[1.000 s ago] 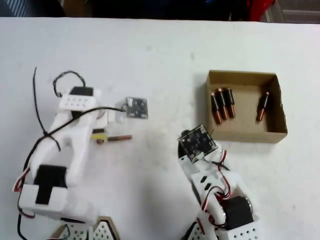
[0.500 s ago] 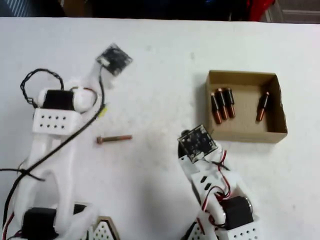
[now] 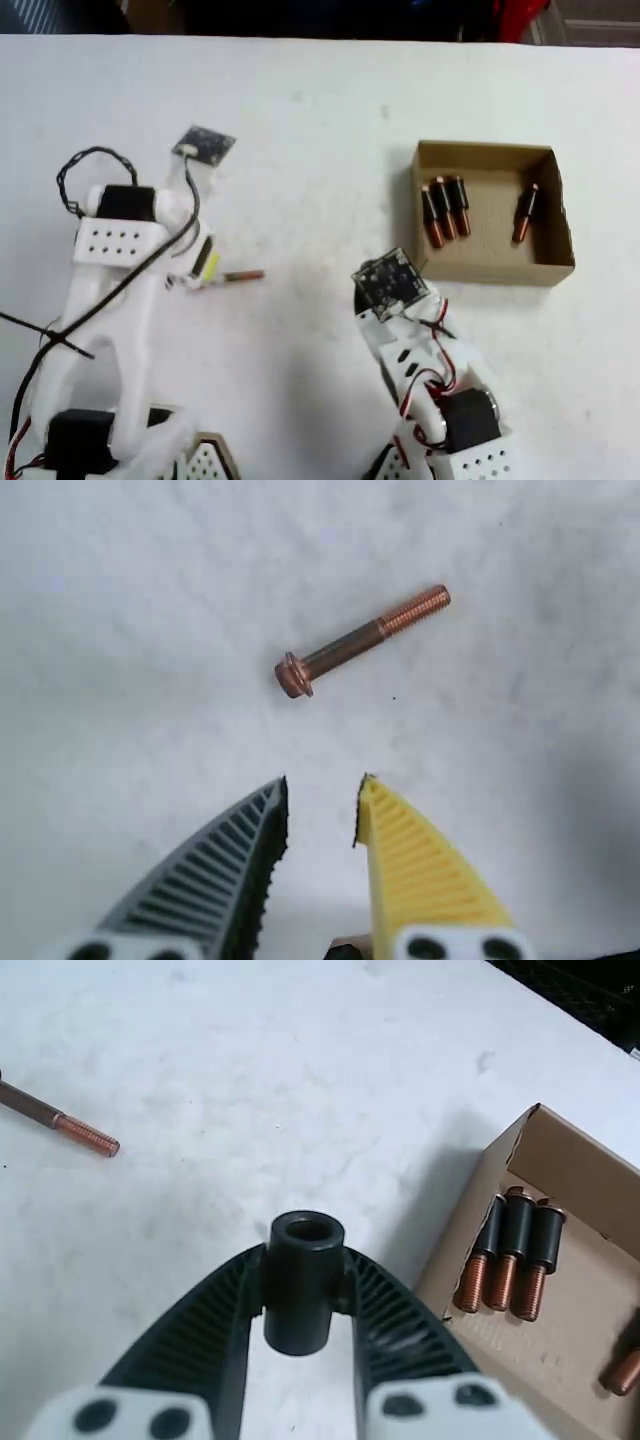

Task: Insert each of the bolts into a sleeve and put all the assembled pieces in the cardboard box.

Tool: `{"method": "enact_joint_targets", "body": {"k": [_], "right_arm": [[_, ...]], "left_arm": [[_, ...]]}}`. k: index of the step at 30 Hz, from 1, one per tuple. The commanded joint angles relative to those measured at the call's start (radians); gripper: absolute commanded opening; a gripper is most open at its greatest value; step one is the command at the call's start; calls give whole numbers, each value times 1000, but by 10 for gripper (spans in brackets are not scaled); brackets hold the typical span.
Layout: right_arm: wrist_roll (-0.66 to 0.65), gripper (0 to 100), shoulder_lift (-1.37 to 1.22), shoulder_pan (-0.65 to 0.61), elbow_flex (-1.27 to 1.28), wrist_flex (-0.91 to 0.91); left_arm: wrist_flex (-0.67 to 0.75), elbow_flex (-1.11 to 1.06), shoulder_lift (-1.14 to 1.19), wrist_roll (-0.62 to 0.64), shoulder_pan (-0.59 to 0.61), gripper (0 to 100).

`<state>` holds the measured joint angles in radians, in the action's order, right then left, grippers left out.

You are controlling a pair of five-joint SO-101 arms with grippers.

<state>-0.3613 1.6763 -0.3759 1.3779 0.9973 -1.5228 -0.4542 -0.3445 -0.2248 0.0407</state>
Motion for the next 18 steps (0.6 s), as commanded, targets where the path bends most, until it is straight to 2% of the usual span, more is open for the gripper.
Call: {"method": "enact_joint_targets", "body": {"k": [1, 6, 9, 14, 18], "right_arm": [[2, 16, 10, 7, 3, -61], [2, 16, 10, 7, 6, -62], [2, 16, 10, 7, 6, -62], [2, 16, 10, 7, 6, -62], [2, 16, 10, 7, 8, -62]], "left_arm": [[-40, -28, -5, 11, -5, 142], [-51, -94, -4, 20, -50, 143], [-49, -109, -4, 115, -93, 146], [6, -106, 2, 382, -180, 146], [101, -137, 2, 729, -205, 146]]}}
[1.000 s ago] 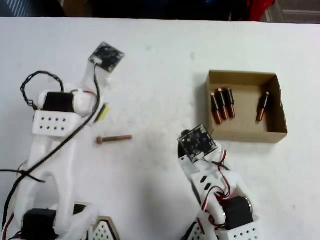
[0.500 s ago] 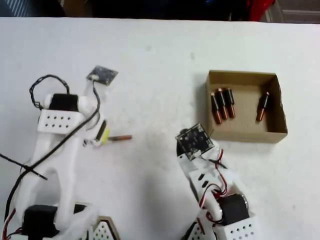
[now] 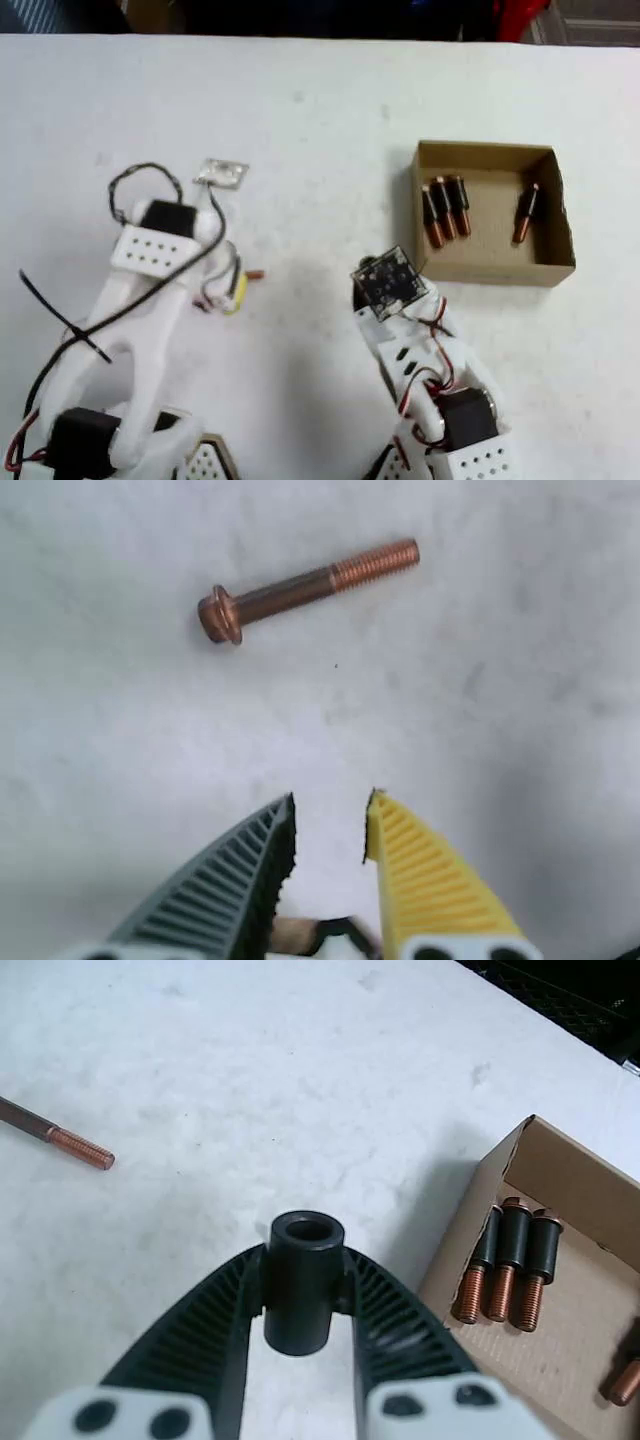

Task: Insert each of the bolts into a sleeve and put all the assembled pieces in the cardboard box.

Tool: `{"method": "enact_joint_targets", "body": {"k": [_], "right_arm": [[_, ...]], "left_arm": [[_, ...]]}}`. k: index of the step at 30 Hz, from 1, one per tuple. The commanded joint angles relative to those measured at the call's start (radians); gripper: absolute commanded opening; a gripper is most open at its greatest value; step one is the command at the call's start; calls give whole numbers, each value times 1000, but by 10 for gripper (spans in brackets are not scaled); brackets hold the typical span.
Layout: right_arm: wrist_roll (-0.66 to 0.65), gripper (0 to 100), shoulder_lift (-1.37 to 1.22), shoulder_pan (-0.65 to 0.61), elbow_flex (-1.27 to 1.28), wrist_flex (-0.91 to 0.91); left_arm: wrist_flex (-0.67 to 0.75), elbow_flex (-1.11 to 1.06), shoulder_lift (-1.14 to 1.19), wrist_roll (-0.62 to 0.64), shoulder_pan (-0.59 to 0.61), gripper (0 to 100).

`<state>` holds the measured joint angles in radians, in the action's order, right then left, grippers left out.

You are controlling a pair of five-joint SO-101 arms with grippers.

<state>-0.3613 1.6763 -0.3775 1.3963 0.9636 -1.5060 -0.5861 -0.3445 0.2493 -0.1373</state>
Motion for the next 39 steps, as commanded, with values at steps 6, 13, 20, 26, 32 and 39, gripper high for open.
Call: {"method": "enact_joint_targets", "body": {"k": [6, 13, 20, 26, 32, 39], "right_arm": [[2, 16, 10, 8, -11, -27], [2, 16, 10, 8, -11, -27], [2, 16, 10, 8, -11, -27], [2, 16, 10, 8, -11, -27], [2, 16, 10, 8, -11, -27], [2, 16, 10, 8, -11, -27]], "left_arm": [[354, -97, 2, 661, -18, 146], [640, -258, 2, 781, 53, 146], [786, -365, 2, 882, 127, 146], [776, -371, 2, 882, 122, 146], [783, -419, 4, 881, 120, 146], [781, -419, 4, 881, 120, 146]]}}
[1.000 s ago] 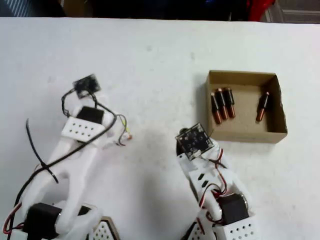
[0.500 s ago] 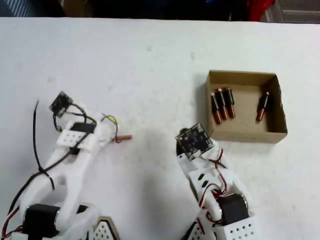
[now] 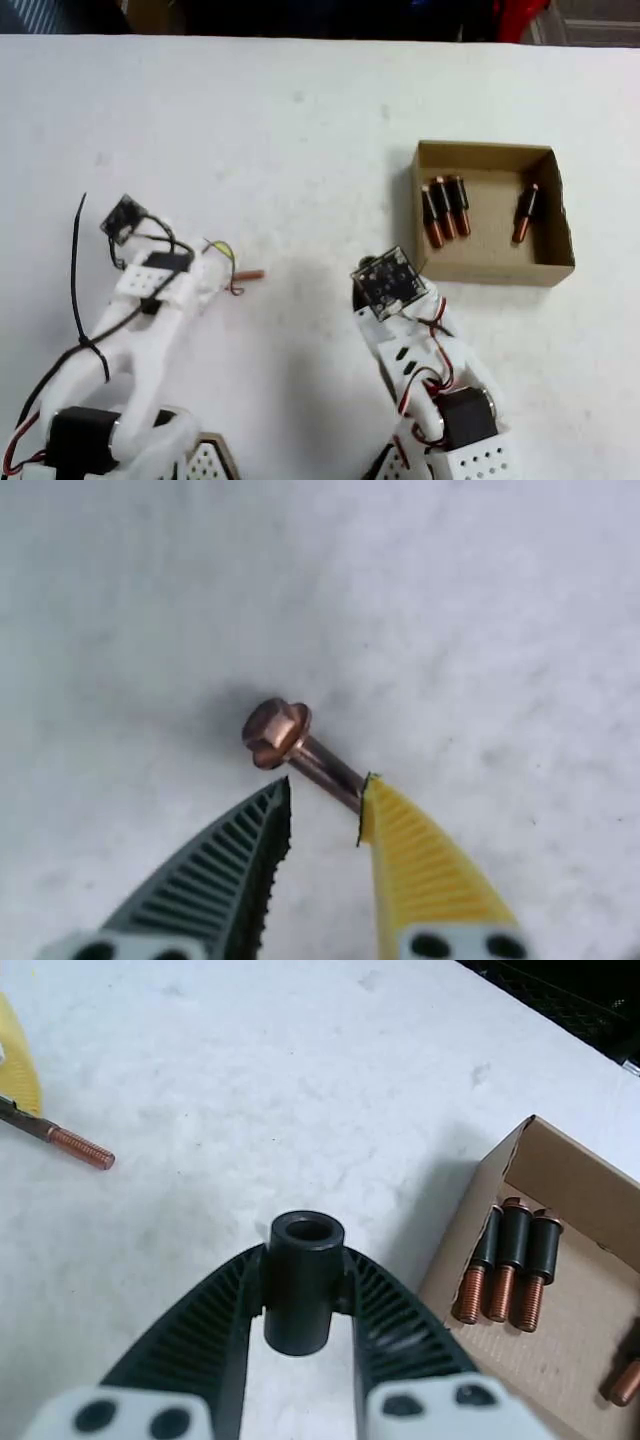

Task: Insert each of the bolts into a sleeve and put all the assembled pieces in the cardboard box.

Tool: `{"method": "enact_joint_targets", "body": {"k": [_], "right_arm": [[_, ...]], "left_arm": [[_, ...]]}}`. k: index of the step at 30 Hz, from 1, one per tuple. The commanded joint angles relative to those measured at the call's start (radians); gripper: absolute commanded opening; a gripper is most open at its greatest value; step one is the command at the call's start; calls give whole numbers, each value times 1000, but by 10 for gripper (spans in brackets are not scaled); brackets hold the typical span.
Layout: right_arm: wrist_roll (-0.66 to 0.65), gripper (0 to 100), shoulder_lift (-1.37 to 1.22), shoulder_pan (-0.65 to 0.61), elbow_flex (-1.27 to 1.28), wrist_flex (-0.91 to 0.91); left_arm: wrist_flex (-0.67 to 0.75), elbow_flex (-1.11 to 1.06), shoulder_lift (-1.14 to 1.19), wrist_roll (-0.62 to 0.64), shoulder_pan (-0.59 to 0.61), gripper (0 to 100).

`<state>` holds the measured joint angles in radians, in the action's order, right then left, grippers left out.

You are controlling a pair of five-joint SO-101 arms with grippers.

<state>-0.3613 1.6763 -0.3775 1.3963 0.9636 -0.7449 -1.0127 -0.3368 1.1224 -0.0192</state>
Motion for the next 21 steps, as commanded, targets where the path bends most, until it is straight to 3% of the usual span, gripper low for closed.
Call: {"method": "enact_joint_targets", "body": {"k": [1, 21], "right_arm": [[2, 16, 10, 8, -11, -27], [2, 16, 10, 8, -11, -27]], "left_arm": [[21, 8, -4, 8, 4, 146], [25, 8, -4, 9, 12, 146]]}}
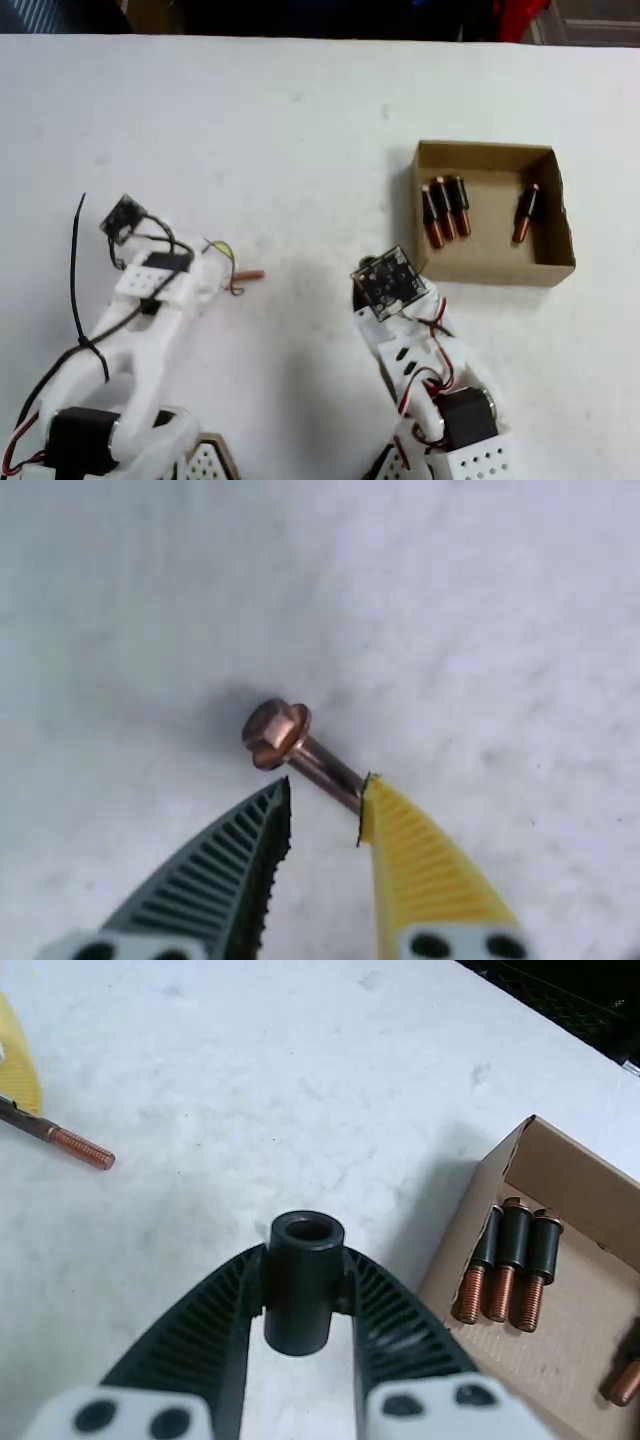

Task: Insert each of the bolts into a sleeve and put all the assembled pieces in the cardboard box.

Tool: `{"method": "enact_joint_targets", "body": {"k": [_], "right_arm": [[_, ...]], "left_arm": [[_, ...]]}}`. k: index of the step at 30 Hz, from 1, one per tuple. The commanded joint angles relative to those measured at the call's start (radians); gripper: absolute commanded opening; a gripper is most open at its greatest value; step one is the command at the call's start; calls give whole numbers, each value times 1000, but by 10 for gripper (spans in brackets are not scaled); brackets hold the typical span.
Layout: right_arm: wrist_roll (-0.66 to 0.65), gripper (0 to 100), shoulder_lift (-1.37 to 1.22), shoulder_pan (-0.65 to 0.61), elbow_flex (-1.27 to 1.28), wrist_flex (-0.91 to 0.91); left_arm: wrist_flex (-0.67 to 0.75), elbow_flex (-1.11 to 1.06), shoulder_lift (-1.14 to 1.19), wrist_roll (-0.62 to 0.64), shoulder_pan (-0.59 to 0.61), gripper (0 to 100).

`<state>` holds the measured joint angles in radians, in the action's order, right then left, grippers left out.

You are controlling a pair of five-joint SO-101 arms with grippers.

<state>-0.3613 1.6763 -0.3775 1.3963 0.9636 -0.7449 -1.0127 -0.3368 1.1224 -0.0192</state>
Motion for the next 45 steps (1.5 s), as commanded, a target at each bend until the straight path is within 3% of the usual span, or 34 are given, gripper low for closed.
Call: {"method": "enact_joint_targets", "body": {"k": [1, 12, 22, 31, 41, 45], "right_arm": [[2, 16, 10, 8, -11, -27], [2, 16, 10, 8, -11, -16], [2, 16, 10, 8, -11, -13], [2, 16, 10, 8, -11, -13], [2, 16, 10, 8, -11, -13], [2, 16, 10, 8, -11, -13]], "left_arm": [[25, 8, -4, 9, 12, 146], [46, 6, 4, 15, 12, 146], [51, 161, 311, 11, 31, 146], [38, 256, 380, 5, 73, 143], [-259, 393, 387, -379, 73, 142], [-313, 408, 387, -439, 73, 142]]}}
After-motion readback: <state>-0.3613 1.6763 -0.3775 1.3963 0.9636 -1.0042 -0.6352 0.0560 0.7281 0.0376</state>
